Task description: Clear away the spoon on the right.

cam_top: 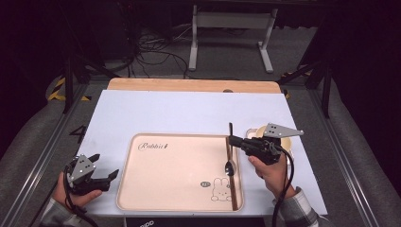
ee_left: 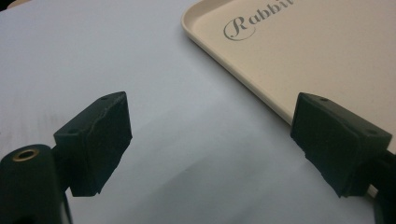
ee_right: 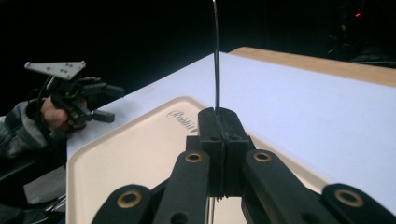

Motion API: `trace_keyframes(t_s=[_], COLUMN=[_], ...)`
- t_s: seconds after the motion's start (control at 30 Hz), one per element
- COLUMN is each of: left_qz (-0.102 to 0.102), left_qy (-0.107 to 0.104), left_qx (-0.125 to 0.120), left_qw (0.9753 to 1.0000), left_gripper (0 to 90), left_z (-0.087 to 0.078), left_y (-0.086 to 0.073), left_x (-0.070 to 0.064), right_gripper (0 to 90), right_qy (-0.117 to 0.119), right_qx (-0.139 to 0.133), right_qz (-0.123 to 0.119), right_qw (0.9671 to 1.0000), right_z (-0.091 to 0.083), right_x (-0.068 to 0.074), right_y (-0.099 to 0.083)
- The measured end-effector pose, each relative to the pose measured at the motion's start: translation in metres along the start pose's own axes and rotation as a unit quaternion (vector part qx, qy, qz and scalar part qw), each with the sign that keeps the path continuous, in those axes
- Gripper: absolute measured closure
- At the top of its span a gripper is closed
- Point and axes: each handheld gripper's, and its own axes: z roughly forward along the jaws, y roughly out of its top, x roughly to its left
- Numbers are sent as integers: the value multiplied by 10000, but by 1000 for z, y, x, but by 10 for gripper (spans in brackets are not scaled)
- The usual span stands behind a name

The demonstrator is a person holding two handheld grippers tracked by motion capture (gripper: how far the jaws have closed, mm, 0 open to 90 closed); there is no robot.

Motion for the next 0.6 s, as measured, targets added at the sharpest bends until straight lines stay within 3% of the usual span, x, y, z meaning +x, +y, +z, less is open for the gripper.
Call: trace_keyframes(t_s=[0.13, 0.27, 0.6], left_qz=[-44, 45, 98], left_qy=[5, -1, -7], left_qx=[-17, 9, 53], left_qw=[10000, 10000, 9999], left_gripper=[133, 133, 133], left_z=[-2, 0, 2], left_y=[-1, 0, 3], left_x=[0, -1, -4], right_gripper=[900, 900, 900], right_qy=[148, 258, 389], right_qx=[191, 331, 647], right_qz=[23, 73, 288], right_qw=[9997, 9991, 9967], right_z=[11, 18, 27], right_x=[5, 8, 14], right_y=[-6, -12, -32])
